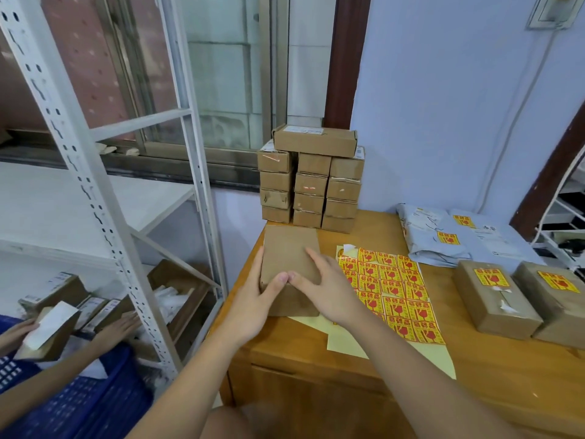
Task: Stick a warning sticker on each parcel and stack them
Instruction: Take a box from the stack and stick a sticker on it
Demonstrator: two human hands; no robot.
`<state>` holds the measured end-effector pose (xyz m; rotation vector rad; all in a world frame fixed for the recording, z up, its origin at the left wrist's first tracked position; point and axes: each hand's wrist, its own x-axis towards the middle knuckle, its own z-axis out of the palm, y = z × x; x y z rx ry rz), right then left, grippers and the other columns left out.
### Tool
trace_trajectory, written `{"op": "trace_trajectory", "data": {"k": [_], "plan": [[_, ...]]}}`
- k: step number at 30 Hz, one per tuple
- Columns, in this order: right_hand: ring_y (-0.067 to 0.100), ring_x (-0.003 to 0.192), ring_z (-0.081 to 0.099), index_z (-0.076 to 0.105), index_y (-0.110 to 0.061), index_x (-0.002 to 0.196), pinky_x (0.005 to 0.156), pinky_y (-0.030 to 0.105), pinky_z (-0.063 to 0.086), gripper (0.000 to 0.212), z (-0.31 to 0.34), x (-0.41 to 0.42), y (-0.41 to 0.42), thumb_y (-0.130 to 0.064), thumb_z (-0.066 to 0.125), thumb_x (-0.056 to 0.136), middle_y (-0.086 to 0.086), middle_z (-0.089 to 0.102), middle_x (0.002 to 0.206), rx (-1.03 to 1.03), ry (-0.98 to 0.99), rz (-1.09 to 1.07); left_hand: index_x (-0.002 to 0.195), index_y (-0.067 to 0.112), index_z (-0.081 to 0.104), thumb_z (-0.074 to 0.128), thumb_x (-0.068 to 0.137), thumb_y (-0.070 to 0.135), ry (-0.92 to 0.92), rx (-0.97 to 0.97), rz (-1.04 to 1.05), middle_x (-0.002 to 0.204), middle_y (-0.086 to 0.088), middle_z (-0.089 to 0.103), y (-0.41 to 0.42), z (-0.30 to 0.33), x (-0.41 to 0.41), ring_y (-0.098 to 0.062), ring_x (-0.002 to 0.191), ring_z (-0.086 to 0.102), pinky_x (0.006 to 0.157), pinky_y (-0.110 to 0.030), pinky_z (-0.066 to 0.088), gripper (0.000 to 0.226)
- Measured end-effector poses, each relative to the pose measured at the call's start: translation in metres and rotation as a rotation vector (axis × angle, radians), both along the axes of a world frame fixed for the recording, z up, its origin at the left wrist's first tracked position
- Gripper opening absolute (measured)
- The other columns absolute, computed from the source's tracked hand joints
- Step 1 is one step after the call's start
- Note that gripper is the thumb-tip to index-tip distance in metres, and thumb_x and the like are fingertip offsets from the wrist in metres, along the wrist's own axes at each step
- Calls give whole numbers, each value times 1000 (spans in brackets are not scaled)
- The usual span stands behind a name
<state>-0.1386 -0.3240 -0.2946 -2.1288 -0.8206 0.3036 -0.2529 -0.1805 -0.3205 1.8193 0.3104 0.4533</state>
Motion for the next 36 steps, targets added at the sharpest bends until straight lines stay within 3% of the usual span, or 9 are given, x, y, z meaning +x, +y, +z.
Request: {"op": "trace_trajectory", "data": {"k": [2, 6, 9, 12, 13, 17, 20, 25, 36], "plan": [[21, 141, 38, 21, -35, 159, 113, 42, 42, 87, -1, -1, 3, -75, 51, 88, -4, 28, 161, -10, -40, -8, 161, 45, 14, 59, 90, 73, 15, -6, 9, 155, 22, 44, 3, -2, 0, 4, 136, 46, 114, -28, 42, 89], [18, 144, 35, 16, -28, 161, 113, 36, 37, 82, 0, -1, 0, -65, 49, 95, -5, 27, 163, 18, -24, 32, 154, 42, 26, 59, 98, 45, -4, 12, 62, 137, 30, 51, -1, 3, -1, 20, 117, 52, 88, -3, 45, 65], [15, 147, 30, 17, -29, 162, 117, 35, 34, 75, 2, 2, -14, -60, 45, 99, -6, 25, 164, 72, -9, 86, 155, 39, 26, 58, 99, 45, 18, 52, 101, 127, 37, 47, -2, 13, -2, 23, 108, 52, 87, -7, 50, 65], [14, 145, 35, 23, -32, 160, 116, 43, 38, 68, 2, 10, -42, -55, 47, 101, -7, 29, 163, 75, -51, 58, 155, 37, 26, 57, 101, 40, 22, 129, 132, 122, 43, 38, -5, 29, -10, 34, 101, 43, 79, 2, 41, 61], [13, 140, 41, 28, -33, 158, 112, 43, 43, 64, 2, 14, -54, -51, 51, 101, -7, 36, 160, 80, -56, 28, 153, 38, 30, 58, 101, 38, 13, 176, 151, 127, 41, 38, -6, 34, -13, 31, 108, 41, 86, 0, 39, 59], [9, 111, 59, 58, -24, 137, 94, 37, 55, 45, -3, 28, -96, -39, 68, 95, -8, 63, 123, -32, -182, -53, 149, 32, 48, 61, 100, 36, -8, 491, 239, 154, 17, 43, -20, 49, -20, -1, 141, 36, 116, -32, 35, 51], [11, 105, 59, 71, -23, 116, 91, 30, 50, 28, -15, 26, -112, -38, 71, 93, -11, 63, 109, -191, -325, 35, 142, 32, 55, 60, 100, 33, -13, 715, 138, 143, 18, 51, -49, 53, -19, -1, 136, 42, 113, -24, 31, 42], [14, 114, 50, 70, -28, 117, 99, 36, 45, 27, -38, 18, -113, -41, 68, 94, -9, 63, 117, -290, -429, 90, 131, 27, 67, 63, 101, 29, 16, 864, -99, 127, 11, 64, -87, 24, -3, -8, 120, 54, 106, -28, 45, 30], [15, 105, 51, 74, -26, 114, 97, 30, 42, 23, -50, 15, -110, -35, 58, 101, -9, 69, 113, -260, -509, 72, 149, 29, 48, 54, 104, 42, 183, 922, -144, 146, 10, 54, -99, -25, 18, -9, 131, 44, 112, -26, 35, 48]]}}
